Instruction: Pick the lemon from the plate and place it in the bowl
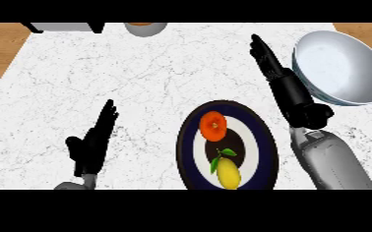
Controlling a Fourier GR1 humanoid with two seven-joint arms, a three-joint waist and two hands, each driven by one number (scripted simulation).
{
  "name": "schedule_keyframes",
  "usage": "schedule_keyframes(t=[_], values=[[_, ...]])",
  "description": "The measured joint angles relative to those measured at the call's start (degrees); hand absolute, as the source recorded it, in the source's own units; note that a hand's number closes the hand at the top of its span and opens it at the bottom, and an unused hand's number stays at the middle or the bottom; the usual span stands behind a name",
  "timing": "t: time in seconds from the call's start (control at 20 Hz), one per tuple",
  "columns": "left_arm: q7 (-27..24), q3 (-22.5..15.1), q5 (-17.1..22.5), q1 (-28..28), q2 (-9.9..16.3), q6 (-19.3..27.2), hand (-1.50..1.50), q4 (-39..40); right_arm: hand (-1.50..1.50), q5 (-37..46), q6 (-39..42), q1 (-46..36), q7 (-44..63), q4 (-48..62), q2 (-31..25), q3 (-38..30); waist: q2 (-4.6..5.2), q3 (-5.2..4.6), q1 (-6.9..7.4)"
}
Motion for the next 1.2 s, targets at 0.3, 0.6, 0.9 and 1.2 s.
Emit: schedule_keyframes(t=[0.3, 0.6, 0.9, 1.2], values=[[-0.93, 4.91, -0.86, -7.02, 4.94, 0.59, 0.00, -4.27, -1.50, 1.58, 8.51, 0.81, 1.72, -1.59, 6.98, 17.99, 0.06, -0.06, 2.92], [0.32, 10.91, 1.26, -10.40, 9.82, 0.21, 0.00, -6.23, -1.50, 23.93, -0.09, 2.95, -2.02, -6.48, 5.01, 32.66, -1.05, -0.14, 0.07], [1.58, 14.25, 2.73, -10.22, 12.89, -1.02, 0.00, -8.59, -1.50, 44.36, -6.17, 10.34, 2.68, -14.86, 1.75, 47.10, -0.52, -0.11, -1.13], [2.80, 16.40, 4.03, -10.11, 14.60, -2.31, 0.00, -9.39, -1.50, 61.87, 1.30, 8.66, 16.36, -19.13, -0.53, 49.50, -0.45, -0.21, -1.96]])
